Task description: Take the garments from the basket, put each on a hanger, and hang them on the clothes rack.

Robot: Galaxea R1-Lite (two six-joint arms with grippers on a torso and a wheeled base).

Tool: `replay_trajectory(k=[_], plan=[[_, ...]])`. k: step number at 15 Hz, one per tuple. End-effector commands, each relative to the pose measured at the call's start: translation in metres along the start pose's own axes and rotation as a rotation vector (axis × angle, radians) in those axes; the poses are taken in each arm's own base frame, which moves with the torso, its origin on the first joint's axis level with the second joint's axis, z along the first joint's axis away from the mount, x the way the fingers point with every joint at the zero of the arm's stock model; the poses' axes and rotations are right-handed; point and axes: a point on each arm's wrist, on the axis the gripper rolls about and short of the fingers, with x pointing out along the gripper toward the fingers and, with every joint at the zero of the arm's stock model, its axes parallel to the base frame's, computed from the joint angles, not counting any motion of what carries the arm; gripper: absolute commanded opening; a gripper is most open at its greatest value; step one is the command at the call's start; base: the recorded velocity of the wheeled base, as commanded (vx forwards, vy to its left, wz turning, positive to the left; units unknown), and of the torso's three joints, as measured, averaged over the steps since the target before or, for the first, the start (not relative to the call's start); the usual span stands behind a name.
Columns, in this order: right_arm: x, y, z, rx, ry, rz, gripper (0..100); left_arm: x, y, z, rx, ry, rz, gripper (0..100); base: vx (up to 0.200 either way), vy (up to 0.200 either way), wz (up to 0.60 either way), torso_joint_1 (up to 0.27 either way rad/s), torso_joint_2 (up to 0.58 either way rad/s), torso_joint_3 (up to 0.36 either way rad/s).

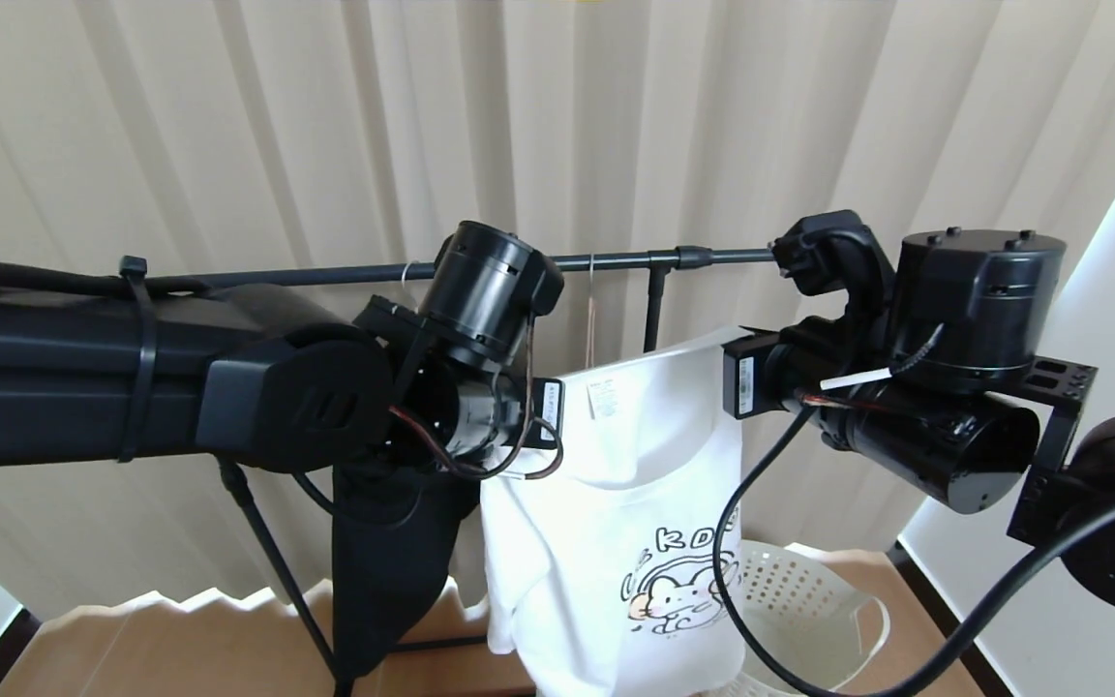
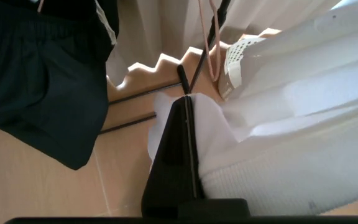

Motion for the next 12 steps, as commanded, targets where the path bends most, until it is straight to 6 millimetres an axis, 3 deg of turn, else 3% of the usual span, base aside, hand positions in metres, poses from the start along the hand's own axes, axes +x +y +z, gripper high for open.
replay_trajectory(k=[1,5,8,10,12], plan=[[-0.013,0.001,0.018,0.021,-0.058,0.002,0,-0.022,0.003,0.017,-0.016,-0.069,-0.023,0,0.0,0.0,0.0,0.0,0.0,0.0],[-0.002,0.005,0.023,0.041,-0.078,-0.022,0,-0.053,0.012,0.028,-0.006,-0.138,-0.044,0,0.0,0.0,0.0,0.0,0.0,0.0],[-0.002,0.005,0.021,0.037,-0.072,-0.023,0,-0.054,0.011,0.025,-0.001,-0.133,-0.048,0,0.0,0.0,0.0,0.0,0.0,0.0],[-0.006,0.004,0.021,0.032,-0.064,-0.027,0,-0.054,0.011,0.026,0.0,-0.136,-0.047,0,0.0,0.0,0.0,0.0,0.0,0.0],[-0.031,-0.002,0.009,-0.048,0.04,-0.009,0,-0.05,0.014,0.03,0.014,-0.142,-0.038,0,0.0,0.0,0.0,0.0,0.0,0.0]])
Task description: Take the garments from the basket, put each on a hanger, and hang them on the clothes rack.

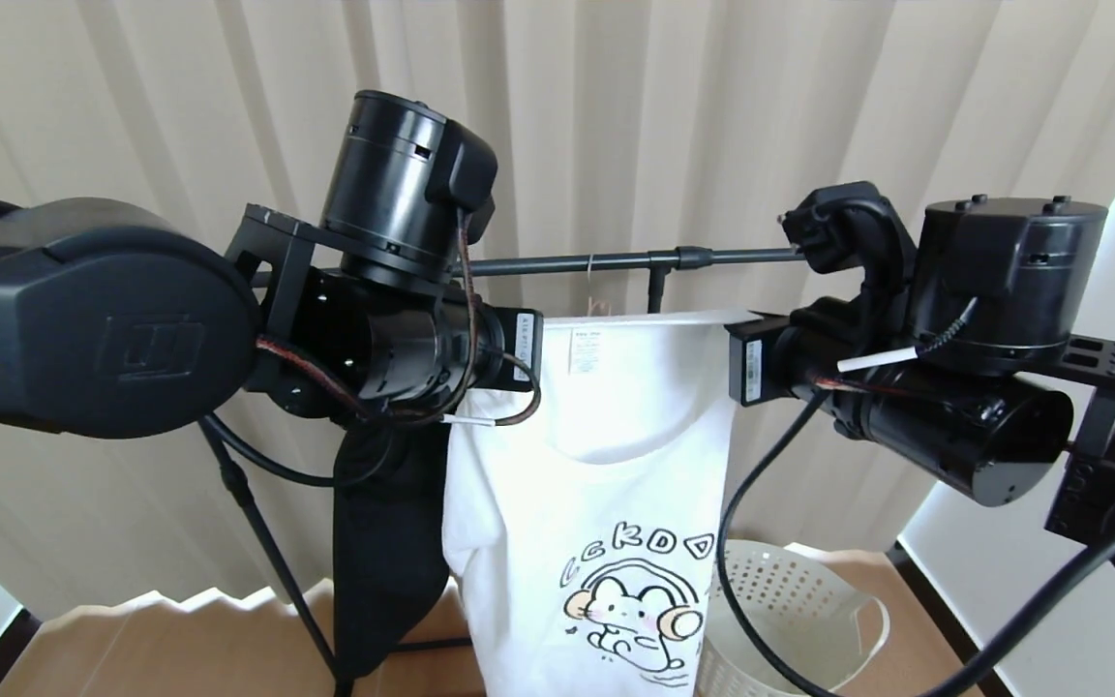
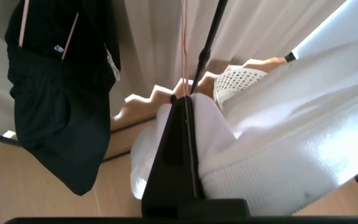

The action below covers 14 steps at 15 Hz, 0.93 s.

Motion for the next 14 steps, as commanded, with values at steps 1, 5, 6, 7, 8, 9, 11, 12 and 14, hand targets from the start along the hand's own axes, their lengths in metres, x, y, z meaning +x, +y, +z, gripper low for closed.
replay_trajectory(k=[1,5,6,7,8,9,11,12,14], plan=[[-0.038,0.003,-0.004,-0.077,0.059,0.073,0,0.013,0.005,0.002,0.021,0.008,-0.003,0,0.0,0.0,0.0,0.0,0.0,0.0],[-0.085,0.042,-0.017,-0.184,0.145,0.298,0,0.027,0.018,0.013,0.166,-0.054,-0.246,0,0.0,0.0,0.0,0.0,0.0,0.0],[-0.09,0.049,-0.02,-0.187,0.158,0.328,0,0.028,0.02,0.016,0.186,-0.07,-0.29,0,0.0,0.0,0.0,0.0,0.0,0.0],[-0.095,0.059,-0.023,-0.181,0.173,0.367,0,0.032,0.022,0.017,0.205,-0.085,-0.341,0,0.0,0.0,0.0,0.0,0.0,0.0],[-0.099,0.079,-0.03,-0.162,0.202,0.421,0,0.036,0.023,0.02,0.238,-0.104,-0.415,0,0.0,0.0,0.0,0.0,0.0,0.0],[-0.098,0.089,-0.033,-0.144,0.216,0.437,0,0.038,0.023,0.021,0.252,-0.115,-0.443,0,0.0,0.0,0.0,0.0,0.0,0.0],[-0.092,0.122,-0.035,-0.035,0.252,0.471,0,0.04,0.02,0.02,0.265,-0.124,-0.504,0,0.0,0.0,0.0,0.0,0.0,0.0],[-0.089,0.135,-0.033,0.03,0.263,0.479,0,0.04,0.019,0.02,0.268,-0.128,-0.516,0,0.0,0.0,0.0,0.0,0.0,0.0],[-0.081,0.151,-0.026,0.133,0.262,0.47,0,0.039,0.019,0.02,0.266,-0.128,-0.516,0,0.0,0.0,0.0,0.0,0.0,0.0]])
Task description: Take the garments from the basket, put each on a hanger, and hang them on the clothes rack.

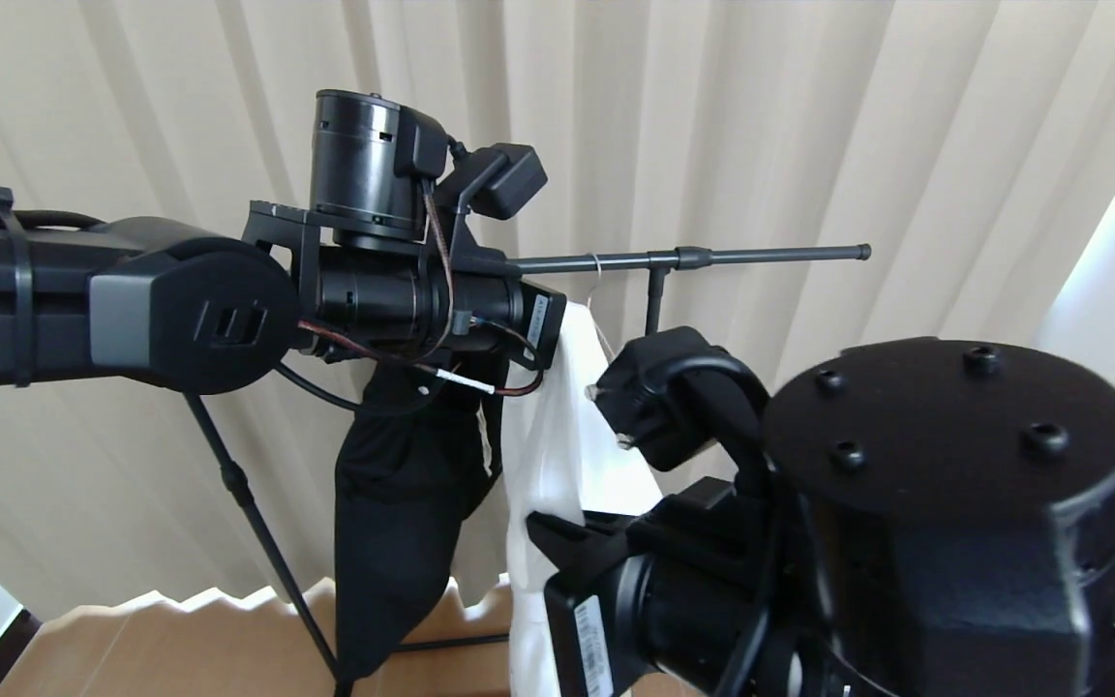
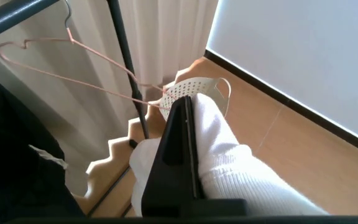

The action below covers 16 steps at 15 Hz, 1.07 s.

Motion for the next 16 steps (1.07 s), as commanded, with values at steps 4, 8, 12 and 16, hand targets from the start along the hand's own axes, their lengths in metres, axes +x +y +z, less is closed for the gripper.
replay_trajectory(k=[4,8,12,16], plan=[[0.022,0.004,0.004,0.044,0.002,-0.03,0,0.0,0.001,-0.001,-0.008,0.004,0.004,0,0.0,0.0,0.0,0.0,0.0,0.0],[0.006,-0.039,0.001,-0.121,0.073,-0.163,0,-0.003,0.003,-0.001,-0.014,0.036,0.103,0,0.0,0.0,0.0,0.0,0.0,0.0],[0.007,-0.114,0.007,-0.239,0.183,-0.398,0,-0.005,0.007,-0.008,-0.038,0.147,0.315,0,0.0,0.0,0.0,0.0,0.0,0.0],[0.095,-0.142,0.049,0.1,-0.037,-0.525,0,-0.026,-0.011,-0.005,-0.184,0.335,0.361,0,0.0,0.0,0.0,0.0,0.0,0.0]])
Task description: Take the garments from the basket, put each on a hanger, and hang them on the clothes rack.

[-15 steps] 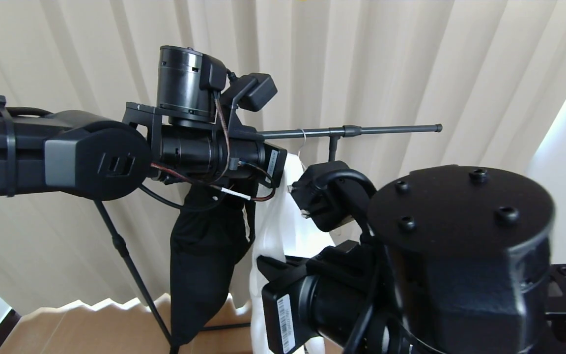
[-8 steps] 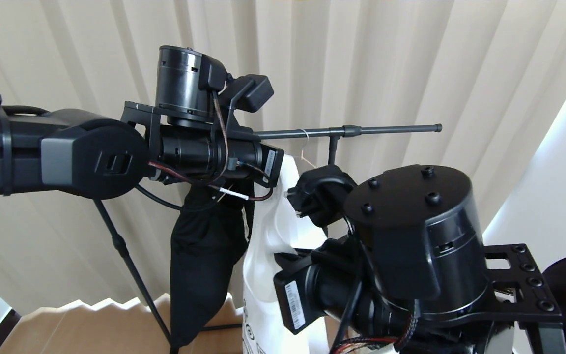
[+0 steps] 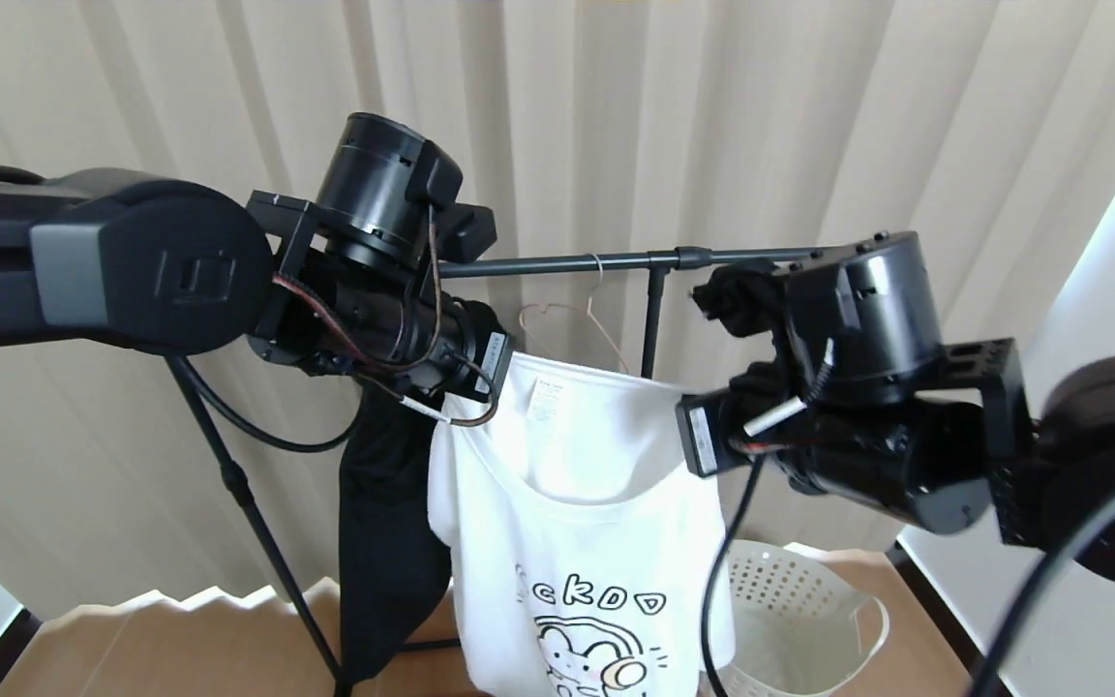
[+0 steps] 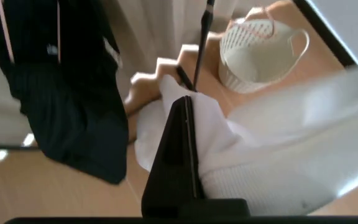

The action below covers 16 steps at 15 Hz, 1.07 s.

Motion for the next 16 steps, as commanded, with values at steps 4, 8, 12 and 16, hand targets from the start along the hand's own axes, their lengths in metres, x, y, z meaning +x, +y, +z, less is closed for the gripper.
replay_trajectory(k=[4,8,12,16], plan=[[0.079,0.021,0.042,0.392,-0.157,-0.046,0,-0.031,-0.038,-0.006,-0.122,0.142,-0.058,0,0.0,0.0,0.0,0.0,0.0,0.0],[0.085,0.027,0.045,0.441,-0.224,-0.013,0,-0.026,-0.096,-0.016,-0.209,0.186,-0.149,0,0.0,0.0,0.0,0.0,0.0,0.0],[0.08,0.033,0.044,0.439,-0.224,0.004,0,-0.009,-0.12,-0.005,-0.305,0.15,-0.117,0,0.0,0.0,0.0,0.0,0.0,0.0],[0.079,0.032,0.04,0.428,-0.212,0.002,0,-0.01,-0.119,-0.004,-0.307,0.14,-0.103,0,0.0,0.0,0.0,0.0,0.0,0.0]])
